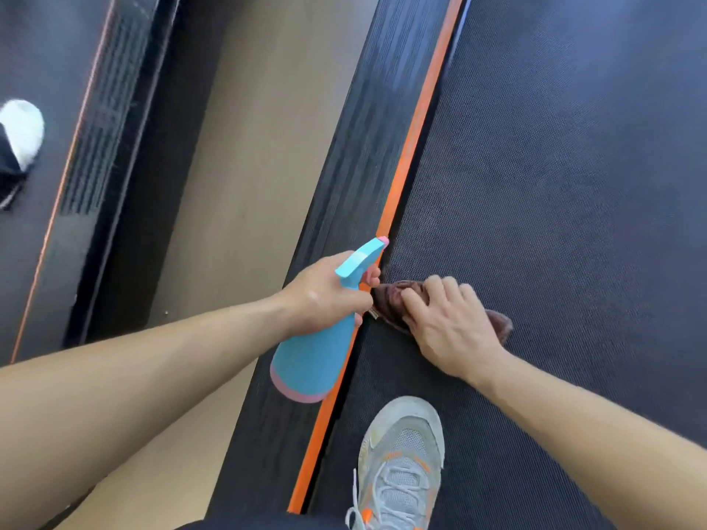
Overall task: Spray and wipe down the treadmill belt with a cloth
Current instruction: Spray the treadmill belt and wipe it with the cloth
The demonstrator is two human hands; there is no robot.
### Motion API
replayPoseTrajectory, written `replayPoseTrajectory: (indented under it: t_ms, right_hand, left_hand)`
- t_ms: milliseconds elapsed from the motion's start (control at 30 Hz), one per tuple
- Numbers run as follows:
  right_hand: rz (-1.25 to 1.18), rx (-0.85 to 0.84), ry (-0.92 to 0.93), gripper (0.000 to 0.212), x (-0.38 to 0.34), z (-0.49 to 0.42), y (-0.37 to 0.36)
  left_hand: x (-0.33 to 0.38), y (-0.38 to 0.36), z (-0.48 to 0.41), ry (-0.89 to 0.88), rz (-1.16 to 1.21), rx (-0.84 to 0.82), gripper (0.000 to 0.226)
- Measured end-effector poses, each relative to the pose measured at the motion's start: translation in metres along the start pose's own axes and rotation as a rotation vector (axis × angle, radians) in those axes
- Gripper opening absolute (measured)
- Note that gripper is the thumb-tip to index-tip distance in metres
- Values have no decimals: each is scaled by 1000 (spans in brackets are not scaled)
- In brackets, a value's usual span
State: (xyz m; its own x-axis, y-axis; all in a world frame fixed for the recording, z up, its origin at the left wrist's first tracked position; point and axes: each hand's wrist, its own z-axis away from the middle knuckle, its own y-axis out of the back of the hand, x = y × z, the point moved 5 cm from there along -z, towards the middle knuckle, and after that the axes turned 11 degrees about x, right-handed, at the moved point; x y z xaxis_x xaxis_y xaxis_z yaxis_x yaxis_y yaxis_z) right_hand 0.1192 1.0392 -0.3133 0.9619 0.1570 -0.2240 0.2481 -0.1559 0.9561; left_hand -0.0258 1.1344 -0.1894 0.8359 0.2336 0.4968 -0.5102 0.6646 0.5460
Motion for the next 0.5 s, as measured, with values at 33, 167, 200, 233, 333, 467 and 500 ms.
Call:
replayPoseTrajectory:
  t_ms: [33,167,200,233,333,467,500]
  right_hand:
    - [30,11,10,27,12,-13,-1]
    - [112,122,-171,27,56,-93,-6]
    - [131,129,-175,27,59,-104,-7]
    - [136,134,-176,27,59,-108,-8]
    - [100,147,-216,27,51,-92,-6]
    - [29,110,-173,28,26,-37,-3]
    - [24,106,-133,27,22,-21,-1]
  left_hand:
    - [2,0,-1,-5,7,0,55]
    - [-3,-6,-12,-5,26,-2,38]
    - [-5,-9,-14,-3,28,-8,39]
    - [-7,-11,-15,-3,16,-16,39]
    - [-11,-12,-12,1,-23,-15,32]
    - [-10,-10,-6,20,-19,-1,40]
    - [-9,-11,-6,18,-41,-3,42]
